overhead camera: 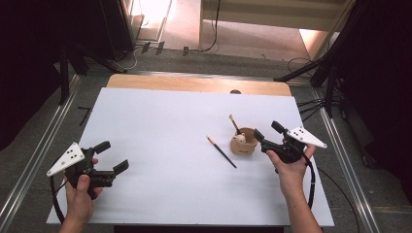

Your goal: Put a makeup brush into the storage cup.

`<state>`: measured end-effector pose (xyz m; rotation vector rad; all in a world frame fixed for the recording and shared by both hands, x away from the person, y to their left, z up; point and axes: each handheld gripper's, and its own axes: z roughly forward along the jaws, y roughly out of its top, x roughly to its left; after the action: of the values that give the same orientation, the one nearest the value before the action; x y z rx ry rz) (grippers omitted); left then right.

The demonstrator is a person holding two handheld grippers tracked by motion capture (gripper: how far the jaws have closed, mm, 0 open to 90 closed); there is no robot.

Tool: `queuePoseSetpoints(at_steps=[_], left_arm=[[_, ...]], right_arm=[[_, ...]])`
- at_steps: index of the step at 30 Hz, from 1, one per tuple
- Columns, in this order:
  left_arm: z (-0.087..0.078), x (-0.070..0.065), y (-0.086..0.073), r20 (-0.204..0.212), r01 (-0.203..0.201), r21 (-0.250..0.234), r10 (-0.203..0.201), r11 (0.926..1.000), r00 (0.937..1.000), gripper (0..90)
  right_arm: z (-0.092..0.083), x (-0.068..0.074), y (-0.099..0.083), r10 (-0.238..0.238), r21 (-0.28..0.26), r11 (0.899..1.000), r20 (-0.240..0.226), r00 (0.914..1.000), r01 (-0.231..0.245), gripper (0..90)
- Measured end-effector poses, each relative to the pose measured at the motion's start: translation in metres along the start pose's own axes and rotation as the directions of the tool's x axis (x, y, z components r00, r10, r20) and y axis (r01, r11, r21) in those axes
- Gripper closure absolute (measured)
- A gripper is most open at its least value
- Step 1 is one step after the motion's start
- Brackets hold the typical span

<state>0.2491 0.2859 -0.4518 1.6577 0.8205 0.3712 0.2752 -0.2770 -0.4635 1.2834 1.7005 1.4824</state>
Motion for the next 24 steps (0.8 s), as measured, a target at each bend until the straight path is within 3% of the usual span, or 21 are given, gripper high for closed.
queuePoseSetpoints(at_steps=[7,18,24], left_arm=[[0.001,0.000,0.000,0.003,0.002,-0.002,-0.002,1.0000,1.0000,0.0],[0.002,0.000,0.000,0.002,0.002,0.003,-0.002,1.0000,1.0000,0.0],[0.000,0.000,-0.002,0.004,-0.006,0.003,0.006,1.0000,1.0000,0.0]], right_arm=[[-0.011,-0.001,0.000,-0.036,-0.011,0.999,0.016,0.9992,0.036,10.2],[-0.026,0.003,0.001,-0.078,0.049,0.996,0.010,0.9969,0.077,3.2],[-0.031,0.007,0.002,-0.080,0.055,0.995,-0.003,0.9968,0.080,1.1]])
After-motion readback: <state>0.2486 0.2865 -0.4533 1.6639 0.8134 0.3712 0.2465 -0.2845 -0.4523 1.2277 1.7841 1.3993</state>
